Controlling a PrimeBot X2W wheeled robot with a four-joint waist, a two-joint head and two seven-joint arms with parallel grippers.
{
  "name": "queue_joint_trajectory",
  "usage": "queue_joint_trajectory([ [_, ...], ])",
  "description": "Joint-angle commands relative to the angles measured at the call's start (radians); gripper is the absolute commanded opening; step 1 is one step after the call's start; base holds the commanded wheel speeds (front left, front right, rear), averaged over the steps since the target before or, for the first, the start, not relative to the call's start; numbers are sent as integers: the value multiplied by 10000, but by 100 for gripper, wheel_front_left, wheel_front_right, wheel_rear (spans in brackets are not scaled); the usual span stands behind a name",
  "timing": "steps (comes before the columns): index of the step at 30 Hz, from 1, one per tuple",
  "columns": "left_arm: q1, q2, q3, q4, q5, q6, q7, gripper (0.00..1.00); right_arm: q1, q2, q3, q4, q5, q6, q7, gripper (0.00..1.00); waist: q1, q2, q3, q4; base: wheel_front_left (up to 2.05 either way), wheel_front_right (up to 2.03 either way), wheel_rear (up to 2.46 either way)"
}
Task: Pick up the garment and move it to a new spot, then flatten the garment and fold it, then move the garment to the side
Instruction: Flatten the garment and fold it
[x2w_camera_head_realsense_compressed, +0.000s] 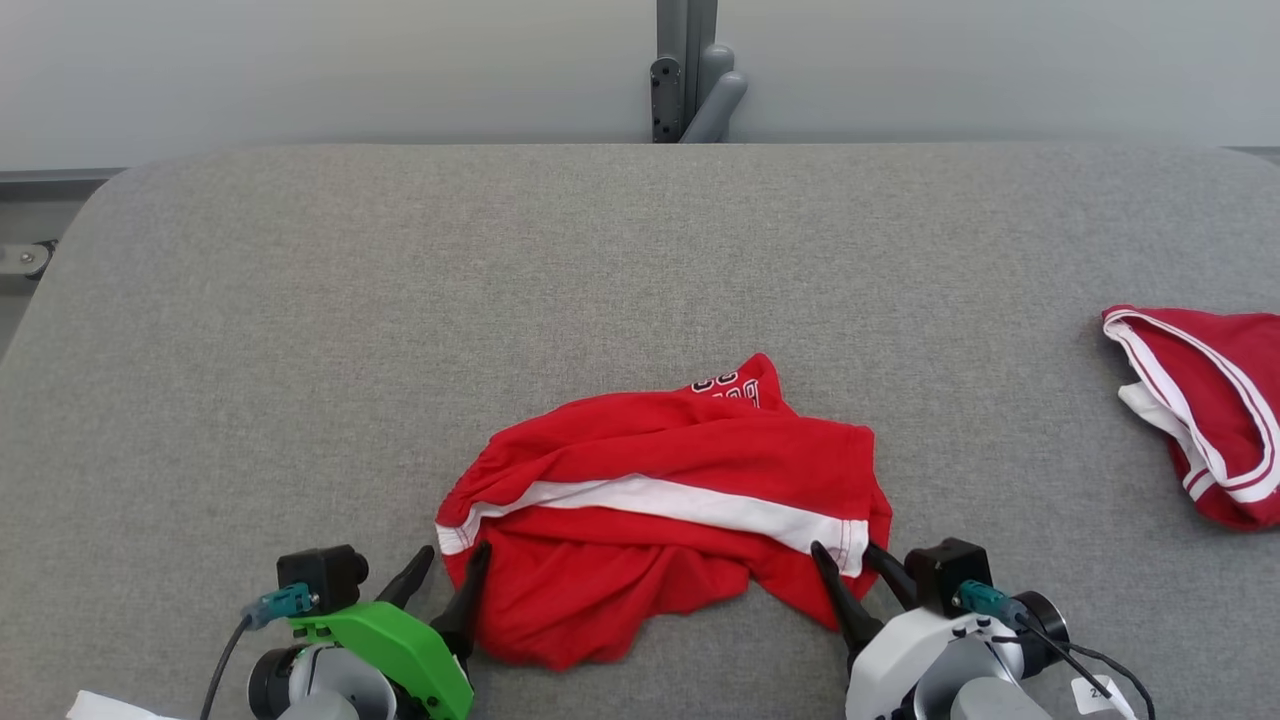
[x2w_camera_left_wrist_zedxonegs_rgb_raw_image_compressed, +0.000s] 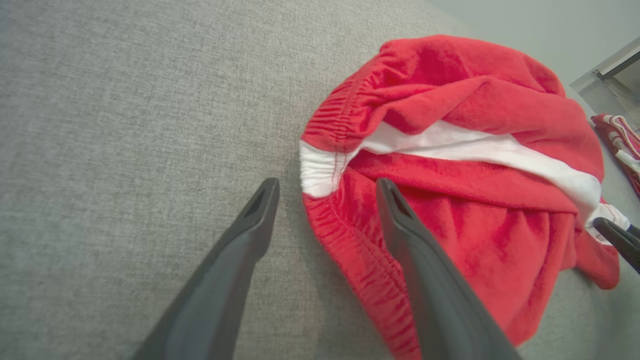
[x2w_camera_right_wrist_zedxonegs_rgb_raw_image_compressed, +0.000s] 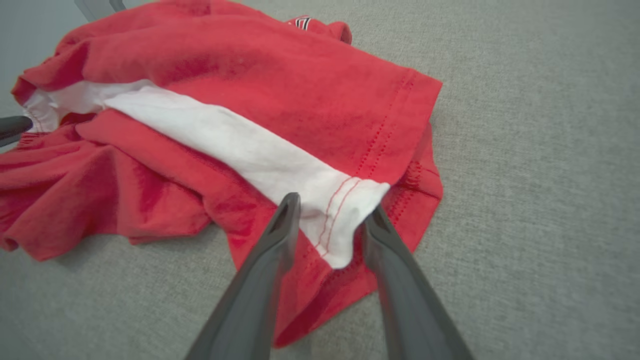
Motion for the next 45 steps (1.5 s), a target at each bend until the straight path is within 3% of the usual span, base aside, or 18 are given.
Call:
queue_joint_trajectory([
  [1,-145,89,-77,-71,-158,2,41,96,-124,-35,31,38,95,-13,-40,62,0,0,-29,-34,0,0,0],
  [4,-212,182,-202,-51,-540,1,99,84,-160,-35,16,64,80,-13,-44,74,0,0,-52,-61,0,0,0],
  [6,-241,198,-327,-36,-692,1,166,53,-172,-35,33,52,96,-13,-46,74,0,0,-74,-77,0,0,0],
  [7,-262,222,-382,-49,-815,1,169,46,-174,-35,50,39,111,-13,-46,71,0,0,-80,-87,0,0,0],
  [8,-282,258,-443,-64,-916,1,183,35,-176,-35,71,34,129,-13,-47,59,0,0,-86,-97,0,0,0],
  [10,-329,276,-582,-141,-1128,1,227,3,-192,-35,74,-26,172,-13,-47,50,0,0,-96,-109,0,0,0],
  [11,-345,270,-648,-201,-1258,1,265,0,-193,-35,47,-53,178,-13,-48,49,0,0,-99,-113,0,0,0],
  [13,-386,358,-771,-291,-1443,1,294,0,-185,-35,52,-77,195,-13,-47,37,0,0,-110,-124,0,0,0],
  [14,-419,402,-853,-335,-1514,1,300,0,-189,-35,66,-122,202,-13,-48,25,0,0,-119,-134,0,0,0],
  [15,-454,421,-953,-408,-1585,1,340,0,-185,-33,117,-158,277,-13,-47,0,0,0,-130,-145,0,0,0],
  [28,-602,1256,-1579,-1659,-2481,1,265,0,-286,-160,-36,-1075,1120,-13,-40,0,0,0,-285,-364,0,0,0],
  [32,-778,1926,-1365,-2958,-3249,1,607,0,-495,-725,293,-2349,2619,-13,765,0,0,0,-169,-345,0,0,0],
  [34,-969,2511,-1153,-3839,-3736,1,933,0,-763,-1392,454,-3456,3901,-13,1641,0,0,0,-5,-346,0,0,0],
  [38,-1839,3619,-609,-5173,-4535,0,1765,0,-2222,-2874,259,-5083,5845,-7,3512,0,0,0,524,-371,0,0,0],
  [40,-2554,3967,-305,-5330,-4883,1,2202,0,-3290,-3204,117,-5203,6360,-7,4268,0,0,0,873,-348,0,0,0],
  [42,-3474,4017,-142,-5078,-4914,1,2629,0,-4539,-3393,159,-4813,6345,-7,4765,0,0,0,1139,-283,0,0,0],
  [45,-5105,3517,-133,-4144,-4560,0,2940,0,-6501,-3134,-129,-3671,5905,-10,4415,0,0,0,1306,-149,0,0,0],
])
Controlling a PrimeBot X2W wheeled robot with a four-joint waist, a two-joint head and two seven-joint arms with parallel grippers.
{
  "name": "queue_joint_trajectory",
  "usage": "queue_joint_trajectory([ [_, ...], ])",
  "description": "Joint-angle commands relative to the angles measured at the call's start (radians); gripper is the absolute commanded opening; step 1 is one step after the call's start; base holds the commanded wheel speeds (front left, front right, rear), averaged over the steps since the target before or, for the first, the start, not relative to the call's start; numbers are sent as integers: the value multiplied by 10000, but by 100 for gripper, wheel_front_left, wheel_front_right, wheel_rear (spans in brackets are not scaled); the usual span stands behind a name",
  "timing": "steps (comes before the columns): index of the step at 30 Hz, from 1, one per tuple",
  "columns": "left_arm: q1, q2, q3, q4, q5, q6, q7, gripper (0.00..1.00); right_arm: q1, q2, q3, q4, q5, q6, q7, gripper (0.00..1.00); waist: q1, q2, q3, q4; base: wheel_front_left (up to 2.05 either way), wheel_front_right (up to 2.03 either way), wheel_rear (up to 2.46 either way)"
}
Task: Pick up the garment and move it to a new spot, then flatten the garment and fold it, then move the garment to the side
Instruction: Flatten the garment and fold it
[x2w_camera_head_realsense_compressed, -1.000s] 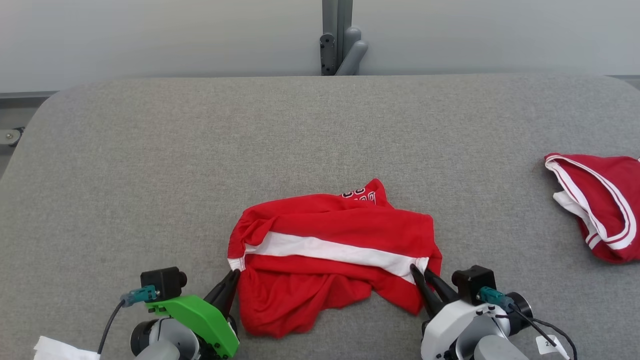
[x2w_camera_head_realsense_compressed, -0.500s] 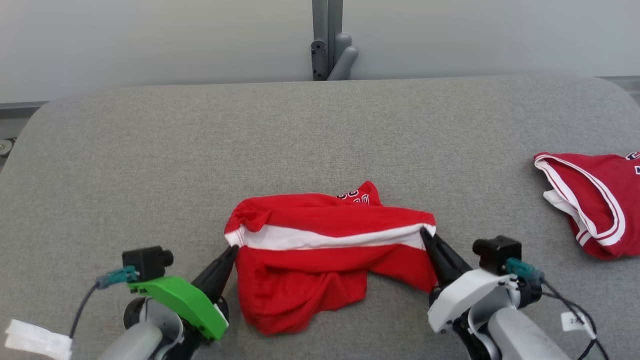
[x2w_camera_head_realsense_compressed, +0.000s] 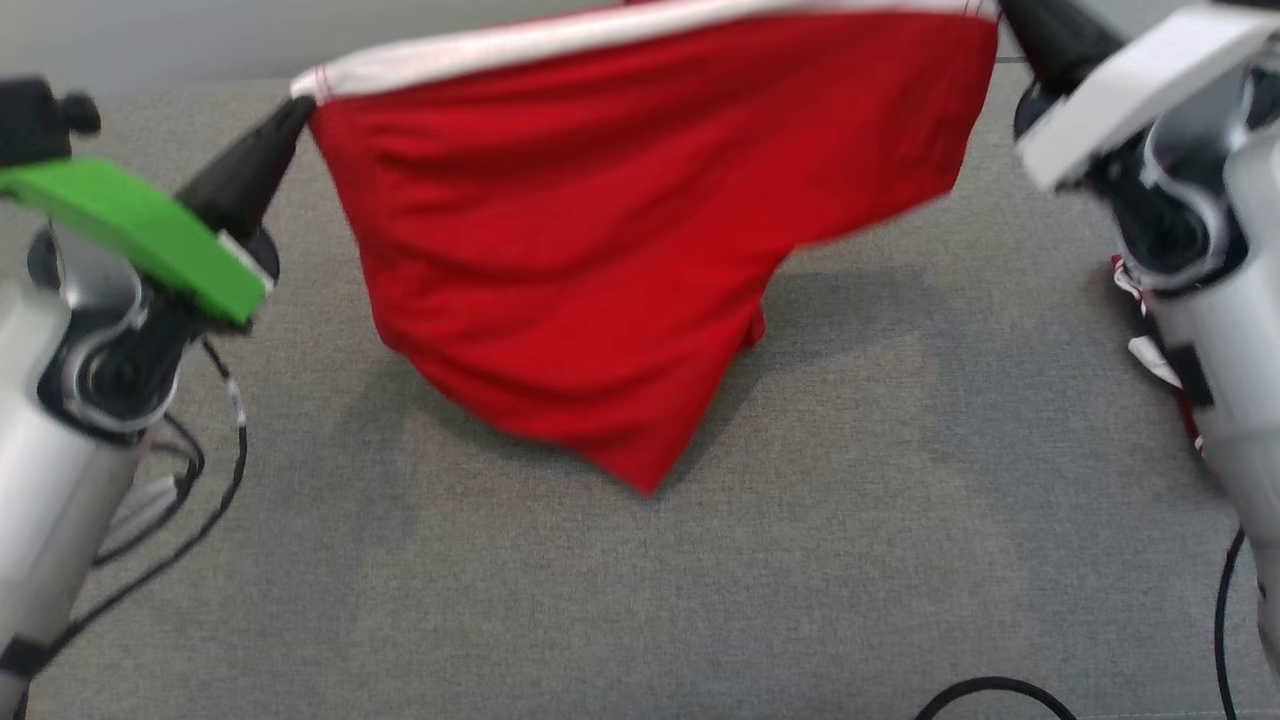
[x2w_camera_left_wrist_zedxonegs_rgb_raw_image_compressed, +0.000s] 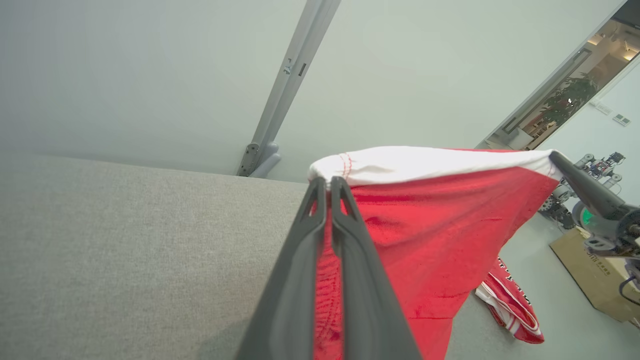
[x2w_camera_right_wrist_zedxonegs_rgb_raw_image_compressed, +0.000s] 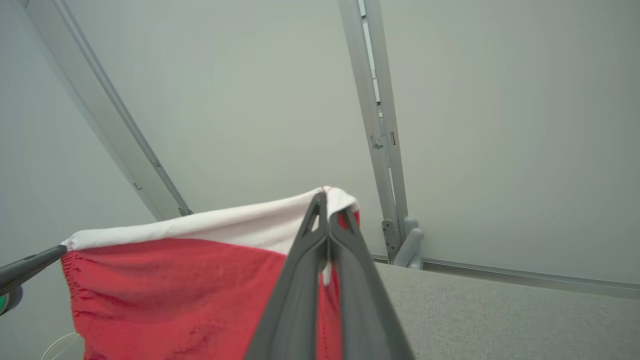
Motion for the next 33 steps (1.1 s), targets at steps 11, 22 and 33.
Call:
queue_joint_trajectory([
  [11,-5551,-2288,-307,4419,3064,26,-2713,0,-6055,2645,-2352,4934,-2776,-14,-4641,0,-3,0,1369,-511,0,0,0],
  [22,-2520,-1683,-880,2051,4689,3,-3691,0,-1632,1756,670,1822,-1660,-5,-4718,0,-3,0,1984,-593,0,0,0],
  [33,4949,-1630,1127,-1125,6126,9,-3677,0,6408,-4,-193,-1278,-292,-8,-4720,0,-3,0,662,-417,0,0,0],
])
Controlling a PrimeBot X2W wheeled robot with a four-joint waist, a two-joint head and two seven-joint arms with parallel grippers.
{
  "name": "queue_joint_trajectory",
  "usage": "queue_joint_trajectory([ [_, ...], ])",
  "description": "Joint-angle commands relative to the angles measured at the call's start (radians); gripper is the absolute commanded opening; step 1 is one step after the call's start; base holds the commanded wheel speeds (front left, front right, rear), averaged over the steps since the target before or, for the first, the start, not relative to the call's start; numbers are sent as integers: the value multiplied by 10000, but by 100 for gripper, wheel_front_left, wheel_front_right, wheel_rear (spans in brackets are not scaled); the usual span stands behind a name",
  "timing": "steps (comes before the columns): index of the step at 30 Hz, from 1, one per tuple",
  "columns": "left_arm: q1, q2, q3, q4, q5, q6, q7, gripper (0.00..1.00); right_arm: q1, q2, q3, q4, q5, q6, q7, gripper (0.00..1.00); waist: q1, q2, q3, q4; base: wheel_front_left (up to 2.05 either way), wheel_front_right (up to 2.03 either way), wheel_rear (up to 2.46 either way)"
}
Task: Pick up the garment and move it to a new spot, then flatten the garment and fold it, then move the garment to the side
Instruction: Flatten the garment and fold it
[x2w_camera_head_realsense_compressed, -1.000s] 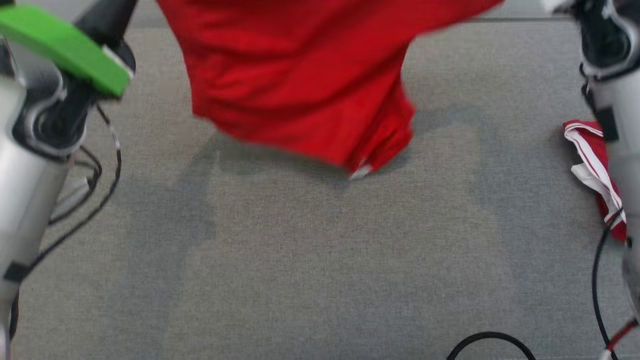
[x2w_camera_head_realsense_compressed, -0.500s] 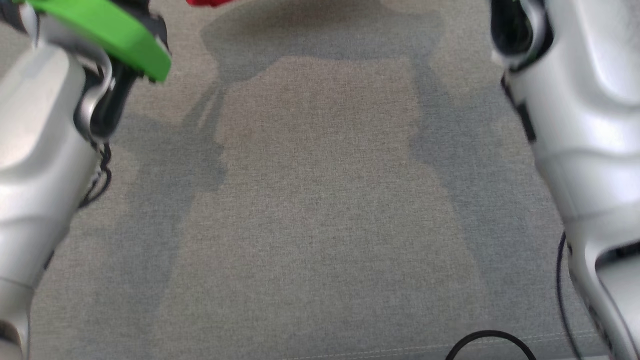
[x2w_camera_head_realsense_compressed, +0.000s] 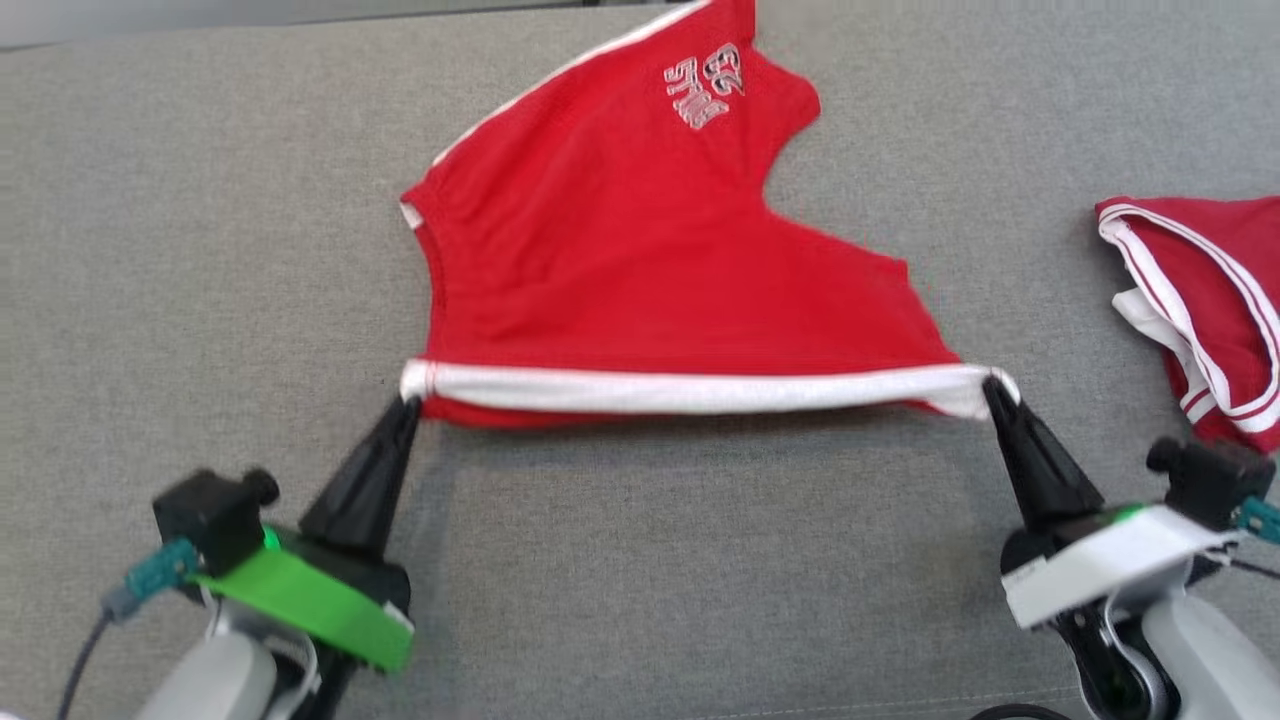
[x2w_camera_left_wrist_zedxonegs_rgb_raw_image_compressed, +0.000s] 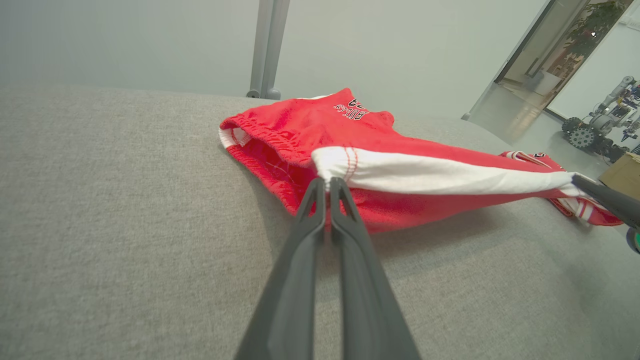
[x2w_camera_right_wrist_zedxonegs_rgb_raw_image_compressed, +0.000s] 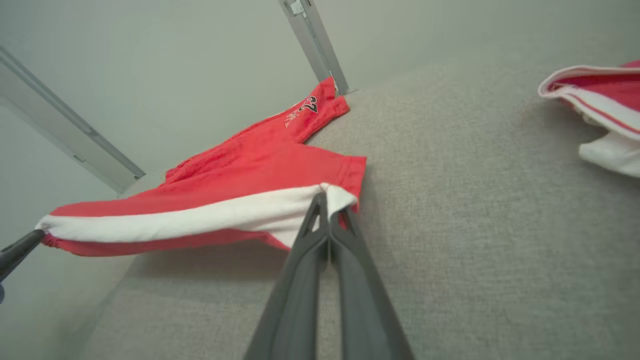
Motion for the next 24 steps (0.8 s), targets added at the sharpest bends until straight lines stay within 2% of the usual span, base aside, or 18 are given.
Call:
queue_joint_trajectory([
  [1,661,-130,178,-165,236,20,-29,0,460,-284,7,-185,137,-13,-28,0,1,0,-450,64,0,0,0],
  [7,3566,-1255,1102,-818,370,80,-31,0,2953,-1553,-57,-1752,1073,-15,645,0,1,0,-704,225,0,0,0],
  [10,4162,-1595,1211,-1242,201,161,-31,0,3728,-1939,-766,-2939,1531,-16,1063,0,1,0,-527,371,0,0,0],
  [12,3990,-1557,1152,-1533,322,196,73,0,3671,-1977,-1266,-3522,1607,-15,1355,0,1,0,-232,506,0,0,0],
  [15,3012,-1638,1172,-1851,262,224,513,0,2610,-1887,-1634,-3936,1400,-9,2028,0,1,0,474,825,0,0,0],
  [17,2164,-1895,1245,-1860,-32,245,953,0,1543,-1796,-1644,-3855,1259,-9,2612,0,1,0,980,1089,0,0,0],
  [19,1136,-2078,1358,-1644,-275,359,1440,0,261,-1729,-1639,-3447,1000,-9,3196,0,1,0,1416,1410,0,0,0],
  [24,-1467,-2586,1280,-279,308,944,2135,0,-3017,-1269,-1525,-1811,325,-7,4279,0,1,0,2457,2256,0,0,0],
])
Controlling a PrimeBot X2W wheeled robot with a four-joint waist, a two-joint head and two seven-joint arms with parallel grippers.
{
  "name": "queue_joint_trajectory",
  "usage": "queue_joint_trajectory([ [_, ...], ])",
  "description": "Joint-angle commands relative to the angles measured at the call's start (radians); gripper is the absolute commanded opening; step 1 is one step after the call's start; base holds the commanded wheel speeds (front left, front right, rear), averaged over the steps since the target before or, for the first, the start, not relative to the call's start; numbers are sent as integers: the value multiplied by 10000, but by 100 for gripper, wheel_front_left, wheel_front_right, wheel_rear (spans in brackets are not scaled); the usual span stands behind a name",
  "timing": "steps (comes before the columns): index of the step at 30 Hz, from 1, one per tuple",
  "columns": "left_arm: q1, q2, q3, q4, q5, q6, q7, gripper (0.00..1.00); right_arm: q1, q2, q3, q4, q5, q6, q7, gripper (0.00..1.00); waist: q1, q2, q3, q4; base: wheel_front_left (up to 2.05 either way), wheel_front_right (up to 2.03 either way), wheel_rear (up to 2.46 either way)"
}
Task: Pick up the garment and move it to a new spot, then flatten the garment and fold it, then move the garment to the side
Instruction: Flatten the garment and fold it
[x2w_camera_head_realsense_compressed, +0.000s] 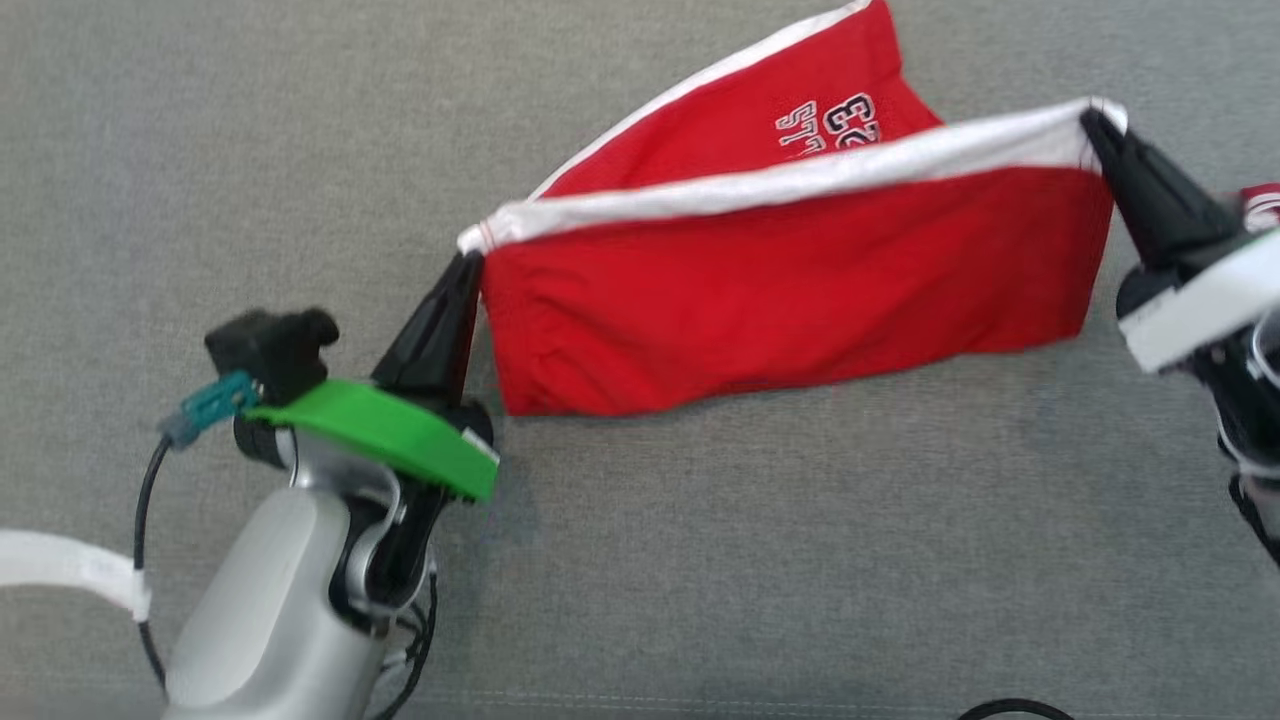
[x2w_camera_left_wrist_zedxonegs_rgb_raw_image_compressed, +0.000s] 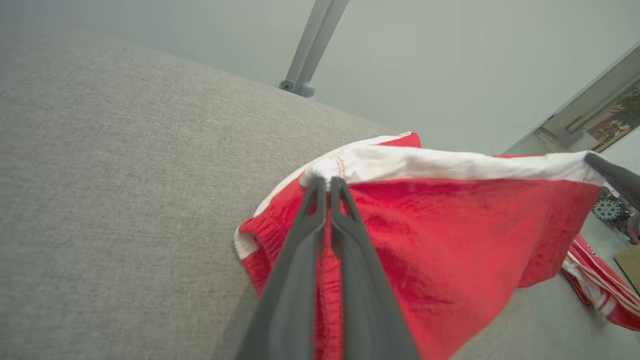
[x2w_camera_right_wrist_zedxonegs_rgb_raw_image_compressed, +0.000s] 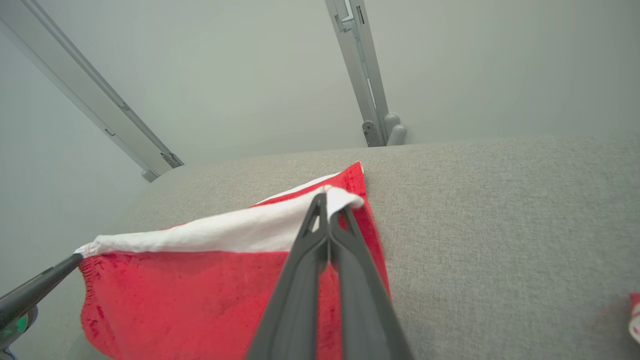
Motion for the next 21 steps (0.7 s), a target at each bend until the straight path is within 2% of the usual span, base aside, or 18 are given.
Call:
queue_joint_trajectory([
  [1,-706,-225,-54,512,297,134,6,0,-785,192,171,475,-181,-1,220,0,1,-1,1492,1359,0,0,0],
  [3,-1088,-376,-173,904,363,174,83,0,-1318,314,311,814,-283,-1,425,0,1,-1,1659,1466,0,0,0],
  [6,-2092,-828,-364,1970,586,170,21,0,-2757,520,659,2003,-537,-1,681,0,1,-1,1965,1648,0,0,0],
  [10,-3088,-1232,-382,2987,794,391,-346,0,-4286,694,1107,3299,-910,-1,698,0,1,-1,2383,1749,0,0,0],
  [15,-3751,-1418,-268,3824,867,702,-898,0,-5517,746,1587,4688,-1264,-1,518,0,1,-1,2631,1702,0,0,0],
  [18,-3808,-1451,-314,4173,905,687,-1113,0,-5975,808,1893,5324,-1506,-1,191,0,1,-1,2640,1641,0,0,0],
  [19,-3774,-1452,-339,4273,915,677,-1165,0,-6074,843,2006,5496,-1578,-1,35,24,1,-1,2625,1619,0,0,0],
  [20,-3708,-1454,-359,4342,917,660,-1213,0,-6155,859,2100,5617,-1622,-1,-141,85,1,-1,2592,1589,0,0,0],
  [21,-3620,-1462,-378,4391,872,643,-1244,0,-6200,872,2169,5732,-1642,-1,-287,100,1,-1,2545,1559,0,0,0],
])
